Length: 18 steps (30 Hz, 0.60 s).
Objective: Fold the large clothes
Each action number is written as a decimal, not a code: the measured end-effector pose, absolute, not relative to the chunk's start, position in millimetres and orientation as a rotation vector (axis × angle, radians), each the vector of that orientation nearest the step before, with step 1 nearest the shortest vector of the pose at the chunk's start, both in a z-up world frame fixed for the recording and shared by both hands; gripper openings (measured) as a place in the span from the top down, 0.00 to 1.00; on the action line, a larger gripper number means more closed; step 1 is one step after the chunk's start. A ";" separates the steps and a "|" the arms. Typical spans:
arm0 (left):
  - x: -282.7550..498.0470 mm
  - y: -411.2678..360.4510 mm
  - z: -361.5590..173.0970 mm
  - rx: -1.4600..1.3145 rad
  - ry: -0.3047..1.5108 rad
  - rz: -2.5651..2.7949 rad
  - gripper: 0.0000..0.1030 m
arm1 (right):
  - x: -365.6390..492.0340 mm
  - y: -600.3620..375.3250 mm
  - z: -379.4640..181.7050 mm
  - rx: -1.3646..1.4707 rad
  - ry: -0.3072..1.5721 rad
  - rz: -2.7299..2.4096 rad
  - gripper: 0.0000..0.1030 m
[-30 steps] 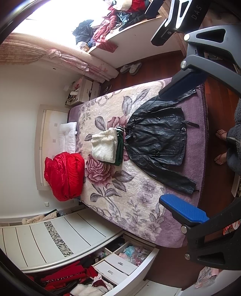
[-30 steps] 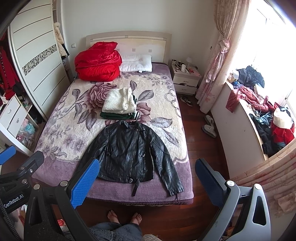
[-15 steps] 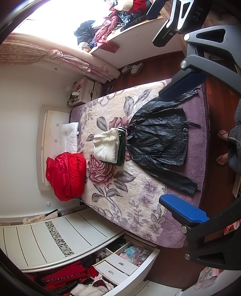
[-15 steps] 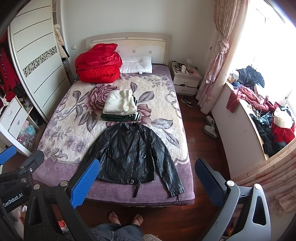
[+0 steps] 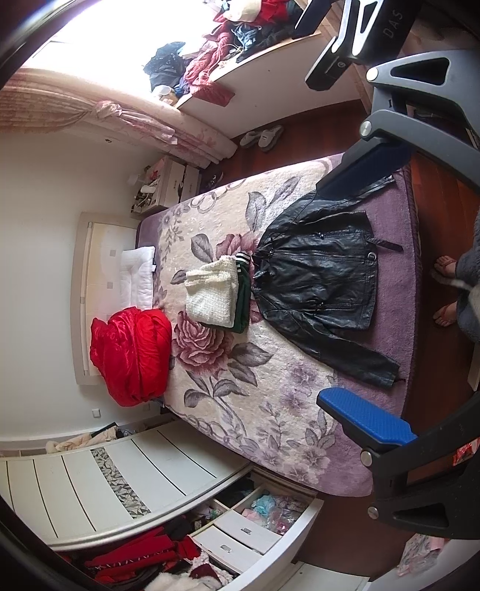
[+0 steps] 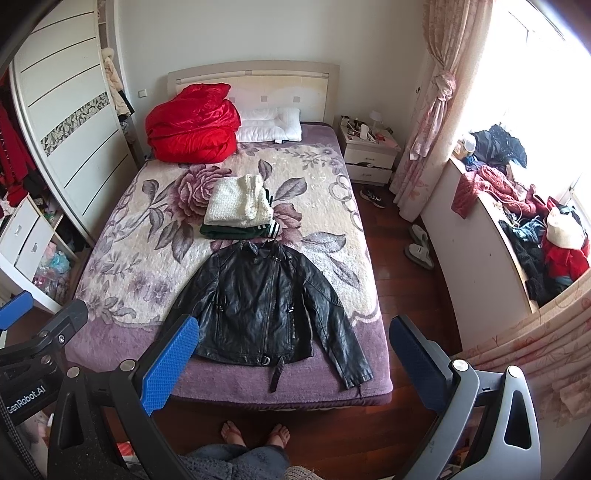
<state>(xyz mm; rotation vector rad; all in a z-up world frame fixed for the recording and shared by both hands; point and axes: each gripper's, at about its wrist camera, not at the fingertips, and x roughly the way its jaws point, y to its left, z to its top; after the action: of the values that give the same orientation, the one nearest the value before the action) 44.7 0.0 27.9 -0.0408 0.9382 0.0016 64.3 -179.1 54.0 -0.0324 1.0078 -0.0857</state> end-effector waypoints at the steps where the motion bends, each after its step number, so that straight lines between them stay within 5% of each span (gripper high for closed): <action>1: 49.2 1.7 20.1 -0.034 0.938 0.003 0.00 | 68.8 -181.2 43.3 -0.024 1.013 -0.101 0.00; 8: 95.3 6.7 -73.7 0.040 0.953 0.007 0.00 | 108.4 -221.0 -56.3 0.127 1.095 -0.226 0.00; 18: 149.3 1.5 -272.0 0.045 1.220 0.094 0.00 | 134.5 -376.6 -329.5 0.454 1.396 -0.538 0.00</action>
<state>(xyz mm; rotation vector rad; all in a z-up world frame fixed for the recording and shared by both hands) 149.3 1.5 -272.0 0.0452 1.2205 0.0938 134.5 -376.6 -329.5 0.4537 1.3959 -0.5384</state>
